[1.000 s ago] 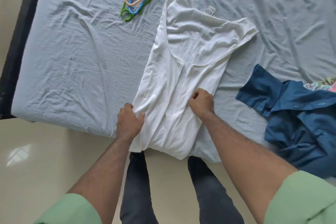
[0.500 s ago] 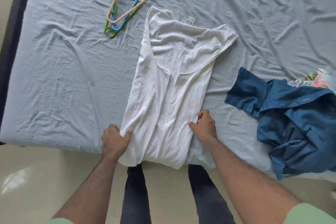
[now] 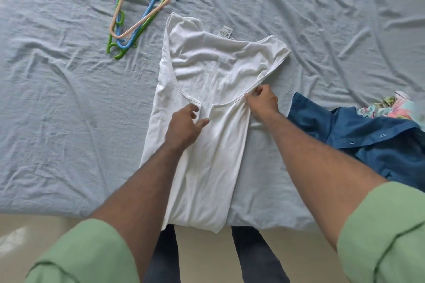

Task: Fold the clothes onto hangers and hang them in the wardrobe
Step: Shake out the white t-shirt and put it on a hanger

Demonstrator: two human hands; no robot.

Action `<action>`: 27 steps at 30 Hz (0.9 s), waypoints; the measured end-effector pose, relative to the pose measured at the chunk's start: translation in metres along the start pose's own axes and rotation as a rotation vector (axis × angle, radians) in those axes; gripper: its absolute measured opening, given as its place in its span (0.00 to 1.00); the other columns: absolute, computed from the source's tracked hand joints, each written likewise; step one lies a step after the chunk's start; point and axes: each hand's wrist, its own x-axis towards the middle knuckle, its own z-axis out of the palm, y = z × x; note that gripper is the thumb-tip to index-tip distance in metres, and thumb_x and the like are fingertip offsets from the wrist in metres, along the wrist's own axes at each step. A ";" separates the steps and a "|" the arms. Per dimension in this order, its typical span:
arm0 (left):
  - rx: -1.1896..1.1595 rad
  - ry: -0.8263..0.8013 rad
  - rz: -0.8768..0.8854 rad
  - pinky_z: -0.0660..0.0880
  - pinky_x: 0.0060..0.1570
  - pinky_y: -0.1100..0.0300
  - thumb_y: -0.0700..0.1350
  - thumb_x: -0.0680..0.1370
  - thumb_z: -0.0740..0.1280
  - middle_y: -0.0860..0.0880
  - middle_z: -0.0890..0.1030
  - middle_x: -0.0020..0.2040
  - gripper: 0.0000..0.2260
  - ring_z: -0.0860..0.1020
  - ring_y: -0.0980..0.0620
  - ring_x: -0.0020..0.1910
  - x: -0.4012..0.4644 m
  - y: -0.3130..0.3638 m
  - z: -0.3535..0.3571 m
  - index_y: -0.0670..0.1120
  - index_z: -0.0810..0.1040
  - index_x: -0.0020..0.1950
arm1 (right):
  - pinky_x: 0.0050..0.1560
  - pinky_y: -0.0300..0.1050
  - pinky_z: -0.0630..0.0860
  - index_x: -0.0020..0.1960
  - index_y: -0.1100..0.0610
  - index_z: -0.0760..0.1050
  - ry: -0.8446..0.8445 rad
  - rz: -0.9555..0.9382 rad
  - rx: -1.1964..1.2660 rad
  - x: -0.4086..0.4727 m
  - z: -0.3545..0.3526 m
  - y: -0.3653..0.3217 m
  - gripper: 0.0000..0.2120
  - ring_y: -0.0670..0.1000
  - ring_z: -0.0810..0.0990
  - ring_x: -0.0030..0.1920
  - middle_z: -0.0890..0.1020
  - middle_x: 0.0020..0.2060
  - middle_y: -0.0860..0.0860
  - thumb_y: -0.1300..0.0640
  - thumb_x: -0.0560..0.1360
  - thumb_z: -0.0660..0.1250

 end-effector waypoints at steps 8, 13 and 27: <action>-0.059 -0.078 -0.095 0.76 0.56 0.51 0.51 0.75 0.75 0.46 0.75 0.54 0.21 0.76 0.45 0.55 0.041 0.041 0.043 0.44 0.75 0.63 | 0.28 0.43 0.78 0.56 0.57 0.80 0.126 0.245 0.392 0.075 -0.044 -0.040 0.15 0.51 0.83 0.44 0.83 0.47 0.52 0.50 0.73 0.73; -0.106 -0.097 -0.132 0.68 0.36 0.60 0.46 0.77 0.73 0.51 0.75 0.43 0.10 0.73 0.51 0.41 0.056 0.033 0.041 0.43 0.78 0.53 | 0.29 0.45 0.77 0.58 0.57 0.80 0.172 0.294 0.367 0.104 -0.061 -0.048 0.20 0.50 0.80 0.41 0.82 0.50 0.52 0.48 0.72 0.76; -0.243 -0.217 -0.135 0.66 0.33 0.62 0.44 0.83 0.64 0.52 0.71 0.37 0.07 0.69 0.55 0.34 0.068 0.018 0.035 0.46 0.75 0.45 | 0.39 0.48 0.81 0.54 0.54 0.72 0.152 -0.114 -0.061 0.129 -0.020 -0.123 0.16 0.54 0.81 0.41 0.80 0.50 0.52 0.50 0.71 0.73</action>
